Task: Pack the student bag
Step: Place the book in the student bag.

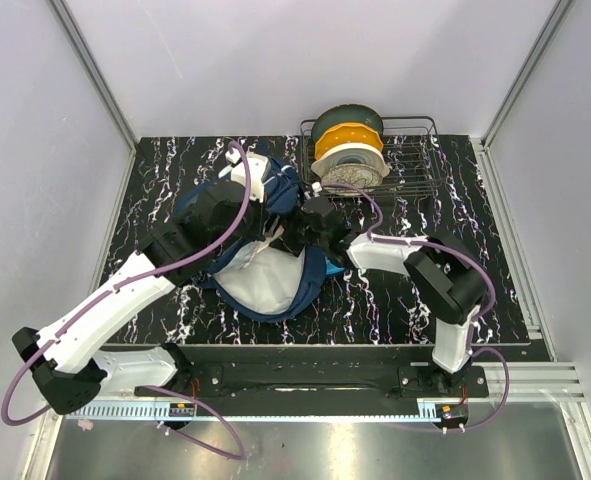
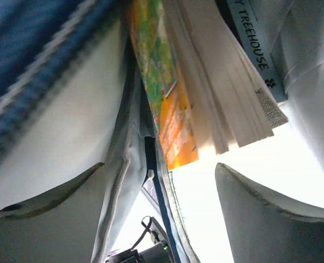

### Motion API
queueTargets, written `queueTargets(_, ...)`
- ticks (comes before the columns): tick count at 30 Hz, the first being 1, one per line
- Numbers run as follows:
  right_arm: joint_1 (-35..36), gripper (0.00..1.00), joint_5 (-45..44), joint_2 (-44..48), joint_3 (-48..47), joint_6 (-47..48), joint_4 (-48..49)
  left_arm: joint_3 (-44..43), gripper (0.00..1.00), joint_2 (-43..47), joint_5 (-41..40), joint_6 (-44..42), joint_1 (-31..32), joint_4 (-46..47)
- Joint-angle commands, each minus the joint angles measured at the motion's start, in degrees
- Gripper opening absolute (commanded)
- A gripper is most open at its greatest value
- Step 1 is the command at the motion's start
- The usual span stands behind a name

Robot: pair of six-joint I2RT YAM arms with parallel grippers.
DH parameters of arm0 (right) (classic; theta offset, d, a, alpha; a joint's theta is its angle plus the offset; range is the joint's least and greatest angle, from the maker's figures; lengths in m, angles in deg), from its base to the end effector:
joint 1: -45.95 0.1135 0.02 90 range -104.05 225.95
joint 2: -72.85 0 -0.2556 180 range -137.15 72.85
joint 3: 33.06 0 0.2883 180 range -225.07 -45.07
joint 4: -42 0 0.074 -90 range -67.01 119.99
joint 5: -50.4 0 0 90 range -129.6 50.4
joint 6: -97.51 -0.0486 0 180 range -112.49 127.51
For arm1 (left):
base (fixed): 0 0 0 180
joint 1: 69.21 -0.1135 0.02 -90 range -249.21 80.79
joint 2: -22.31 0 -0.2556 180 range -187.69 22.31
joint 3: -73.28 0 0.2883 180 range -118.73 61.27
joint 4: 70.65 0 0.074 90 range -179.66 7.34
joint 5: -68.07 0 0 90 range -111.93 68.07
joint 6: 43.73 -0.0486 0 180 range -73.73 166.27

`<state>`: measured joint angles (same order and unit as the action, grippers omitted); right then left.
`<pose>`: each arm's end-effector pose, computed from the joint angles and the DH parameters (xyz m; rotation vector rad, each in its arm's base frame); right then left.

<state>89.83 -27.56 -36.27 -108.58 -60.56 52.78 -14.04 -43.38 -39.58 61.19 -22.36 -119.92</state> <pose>0.3216 0.3233 0.1483 0.3206 2.2556 1.3851 0.2086 -0.2010 0.3969 0.3766 2.0129 -0.3617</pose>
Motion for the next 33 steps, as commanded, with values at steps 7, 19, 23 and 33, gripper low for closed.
queueTargets(7,0.07,0.86,-4.38,13.75,9.07,6.55,-7.05,-0.89,0.00,3.29,-0.63,0.73,0.00,9.66)
queueTargets(19,0.07,0.85,-17.21,45.99,23.06,11.30,-30.32,1.13,0.11,0.57,5.25,0.73,-0.71,10.10)
queueTargets(23,-0.02,0.91,-22.04,55.14,28.08,10.24,-31.49,2.80,0.36,-0.31,7.63,2.04,-0.71,11.06)
queueTargets(33,-0.37,0.96,-12.48,42.51,24.76,9.36,-28.15,10.26,0.85,5.20,3.42,7.05,-1.58,9.22)
